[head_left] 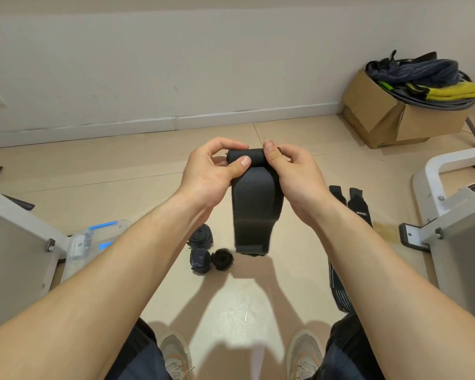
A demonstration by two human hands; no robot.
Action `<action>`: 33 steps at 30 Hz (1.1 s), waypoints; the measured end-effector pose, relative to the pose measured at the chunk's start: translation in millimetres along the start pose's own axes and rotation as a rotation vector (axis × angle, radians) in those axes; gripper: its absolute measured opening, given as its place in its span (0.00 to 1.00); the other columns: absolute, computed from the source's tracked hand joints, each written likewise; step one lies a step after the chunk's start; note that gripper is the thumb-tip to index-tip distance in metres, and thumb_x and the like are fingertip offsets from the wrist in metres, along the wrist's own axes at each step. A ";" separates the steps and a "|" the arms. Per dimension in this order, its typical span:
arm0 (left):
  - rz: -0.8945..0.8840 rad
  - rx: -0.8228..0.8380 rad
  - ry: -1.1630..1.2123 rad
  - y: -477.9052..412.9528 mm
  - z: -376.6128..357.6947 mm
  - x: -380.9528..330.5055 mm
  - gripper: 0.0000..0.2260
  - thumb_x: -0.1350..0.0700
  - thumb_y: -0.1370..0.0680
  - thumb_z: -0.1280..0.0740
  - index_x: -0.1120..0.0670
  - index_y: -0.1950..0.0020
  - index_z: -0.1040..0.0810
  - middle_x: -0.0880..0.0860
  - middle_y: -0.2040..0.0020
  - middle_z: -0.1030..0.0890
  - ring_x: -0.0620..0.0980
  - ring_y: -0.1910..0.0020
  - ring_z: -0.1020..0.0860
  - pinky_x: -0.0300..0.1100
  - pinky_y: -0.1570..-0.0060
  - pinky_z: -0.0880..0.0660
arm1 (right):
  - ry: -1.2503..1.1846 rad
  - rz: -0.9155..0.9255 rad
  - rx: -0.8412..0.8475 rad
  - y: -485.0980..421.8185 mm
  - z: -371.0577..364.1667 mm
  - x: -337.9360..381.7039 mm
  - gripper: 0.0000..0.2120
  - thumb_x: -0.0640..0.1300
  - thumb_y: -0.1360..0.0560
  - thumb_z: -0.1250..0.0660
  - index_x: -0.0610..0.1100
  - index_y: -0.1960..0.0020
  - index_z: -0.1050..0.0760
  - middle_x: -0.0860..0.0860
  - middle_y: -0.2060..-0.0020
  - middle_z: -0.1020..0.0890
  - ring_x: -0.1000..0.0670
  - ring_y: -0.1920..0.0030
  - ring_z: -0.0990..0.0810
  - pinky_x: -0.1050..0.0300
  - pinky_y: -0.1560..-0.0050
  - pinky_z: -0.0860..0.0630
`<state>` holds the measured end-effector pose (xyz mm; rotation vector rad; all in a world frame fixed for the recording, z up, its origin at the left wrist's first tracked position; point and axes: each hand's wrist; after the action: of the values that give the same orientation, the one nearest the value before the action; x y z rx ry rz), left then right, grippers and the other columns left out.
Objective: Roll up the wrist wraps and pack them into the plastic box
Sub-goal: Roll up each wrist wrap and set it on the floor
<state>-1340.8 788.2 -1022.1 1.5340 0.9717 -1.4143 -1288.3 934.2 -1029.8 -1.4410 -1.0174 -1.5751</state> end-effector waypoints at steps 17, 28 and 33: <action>0.107 -0.016 0.005 -3.3 -4.5 6.3 0.11 0.50 0.19 0.30 0.58 0.48 0.16 0.60 0.53 0.14 0.60 0.53 0.15 0.55 0.48 0.18 | -0.106 0.020 0.049 1.4 0.6 3.5 0.10 0.31 0.22 0.31 0.45 0.47 0.20 0.40 0.55 0.17 0.45 0.57 0.18 0.49 0.55 0.20; 0.060 0.002 0.100 -6.1 3.3 3.4 0.08 0.65 0.21 0.30 0.53 0.47 0.20 0.60 0.54 0.16 0.56 0.57 0.17 0.48 0.54 0.20 | -0.076 -0.078 0.118 1.5 -5.7 0.5 0.07 0.43 0.18 0.34 0.45 0.41 0.26 0.48 0.54 0.15 0.52 0.57 0.15 0.58 0.60 0.20; 0.013 0.015 0.061 -4.9 1.3 3.6 0.11 0.67 0.22 0.29 0.51 0.48 0.20 0.61 0.52 0.18 0.54 0.57 0.18 0.47 0.54 0.20 | -0.103 -0.039 0.037 -1.3 -7.4 2.4 0.16 0.55 0.17 0.37 0.42 0.46 0.21 0.42 0.51 0.14 0.44 0.49 0.14 0.46 0.48 0.19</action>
<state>-1345.6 788.8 -1026.0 1.6006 0.9879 -1.3755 -1292.6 927.9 -1027.8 -1.4982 -1.1351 -1.5152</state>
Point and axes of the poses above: each hand's wrist, its own y-axis away from the middle knuckle, its own z-axis out of the back of the hand, x = y × z
